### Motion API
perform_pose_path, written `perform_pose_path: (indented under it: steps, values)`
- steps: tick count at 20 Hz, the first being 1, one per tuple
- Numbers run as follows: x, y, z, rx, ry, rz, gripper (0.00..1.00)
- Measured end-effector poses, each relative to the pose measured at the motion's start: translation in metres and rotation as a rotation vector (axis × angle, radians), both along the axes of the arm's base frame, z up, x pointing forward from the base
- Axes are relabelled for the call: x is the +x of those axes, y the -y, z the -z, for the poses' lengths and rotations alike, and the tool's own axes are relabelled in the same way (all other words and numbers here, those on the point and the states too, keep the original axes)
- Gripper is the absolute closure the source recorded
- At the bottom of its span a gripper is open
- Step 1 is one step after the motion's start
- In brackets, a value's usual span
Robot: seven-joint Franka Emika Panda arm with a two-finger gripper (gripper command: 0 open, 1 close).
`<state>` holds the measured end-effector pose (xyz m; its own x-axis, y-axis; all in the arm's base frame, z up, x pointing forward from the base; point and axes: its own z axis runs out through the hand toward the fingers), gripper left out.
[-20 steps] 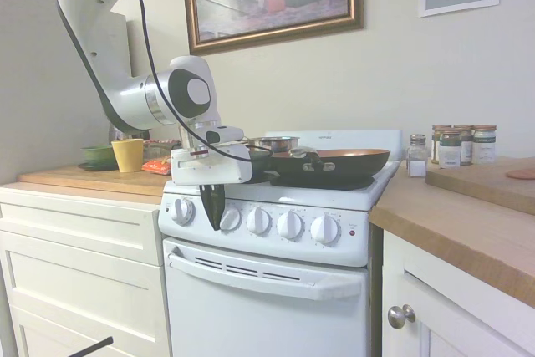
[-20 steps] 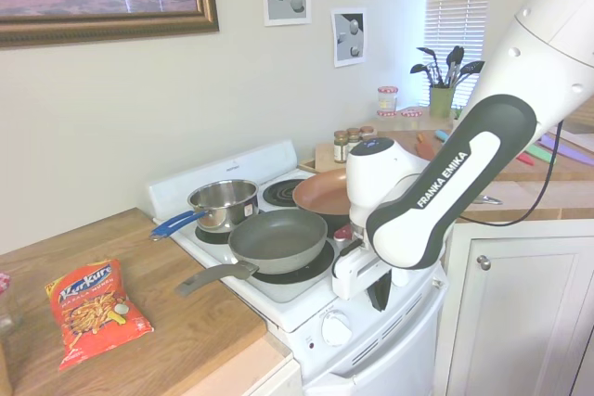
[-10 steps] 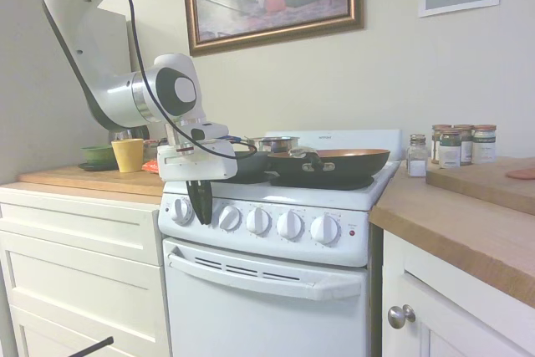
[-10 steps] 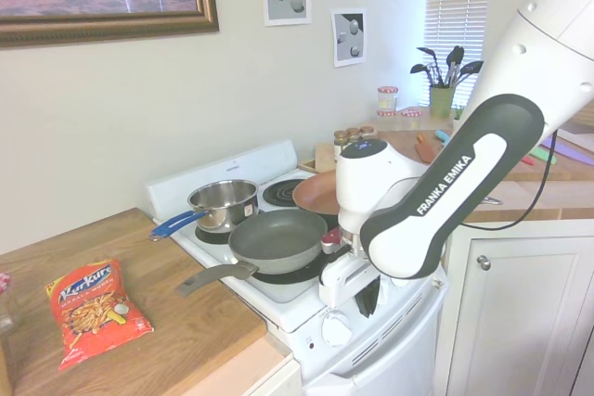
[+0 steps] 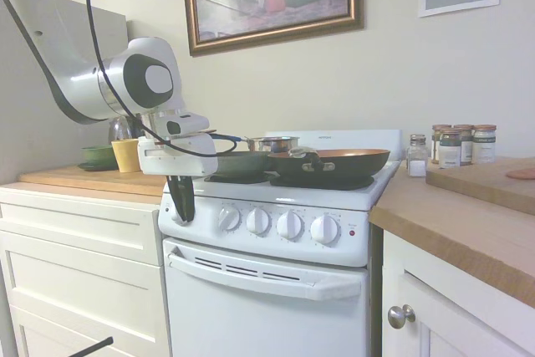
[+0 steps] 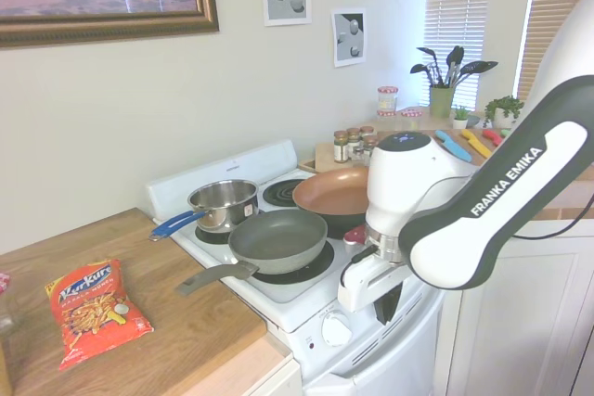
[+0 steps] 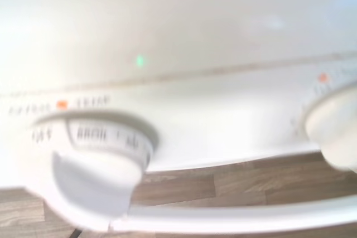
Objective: Turn on the stove on the bottom left
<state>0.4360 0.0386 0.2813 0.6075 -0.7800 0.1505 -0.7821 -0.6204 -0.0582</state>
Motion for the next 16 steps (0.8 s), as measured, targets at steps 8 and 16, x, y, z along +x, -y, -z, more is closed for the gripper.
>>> perform_pose_path:
  steps: [8, 16]
  values:
    - [-0.013, 0.006, -0.005, 0.023, 0.019, 0.035, 0.0]
    - [-0.023, 0.027, -0.021, 0.043, 0.052, 0.057, 0.0]
